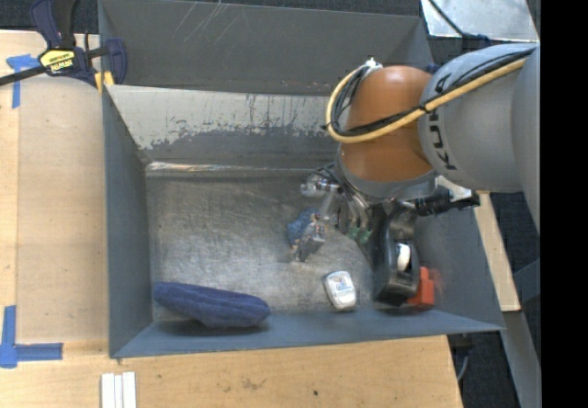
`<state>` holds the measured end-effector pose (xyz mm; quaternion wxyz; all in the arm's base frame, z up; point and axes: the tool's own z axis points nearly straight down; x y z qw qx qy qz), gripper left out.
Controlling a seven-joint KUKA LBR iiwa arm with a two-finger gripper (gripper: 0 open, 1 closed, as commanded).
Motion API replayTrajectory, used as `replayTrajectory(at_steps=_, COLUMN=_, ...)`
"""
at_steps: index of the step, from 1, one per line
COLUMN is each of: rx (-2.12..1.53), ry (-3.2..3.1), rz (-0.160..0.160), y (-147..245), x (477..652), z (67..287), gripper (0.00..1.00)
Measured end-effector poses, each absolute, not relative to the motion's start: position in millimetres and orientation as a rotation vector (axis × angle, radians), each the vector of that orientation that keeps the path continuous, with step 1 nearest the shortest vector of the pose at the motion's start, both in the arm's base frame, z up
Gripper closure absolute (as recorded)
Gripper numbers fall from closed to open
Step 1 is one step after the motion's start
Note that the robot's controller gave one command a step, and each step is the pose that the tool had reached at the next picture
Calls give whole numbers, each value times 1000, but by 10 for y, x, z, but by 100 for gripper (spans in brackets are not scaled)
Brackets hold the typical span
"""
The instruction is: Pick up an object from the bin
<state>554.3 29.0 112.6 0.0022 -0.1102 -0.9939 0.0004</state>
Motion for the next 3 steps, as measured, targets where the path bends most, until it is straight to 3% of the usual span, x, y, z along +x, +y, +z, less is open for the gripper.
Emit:
replayTrajectory(at_steps=1, rx=-129, ry=-3144, rz=-1, y=168, x=5665, z=749, gripper=0)
replayTrajectory(at_steps=2, rx=-132, ry=-3158, rz=-3, y=168, x=5707, z=783, gripper=100)
replayTrajectory(at_steps=3, rx=157, ry=-3150, rz=1, y=192, x=5800, z=2273, gripper=100)
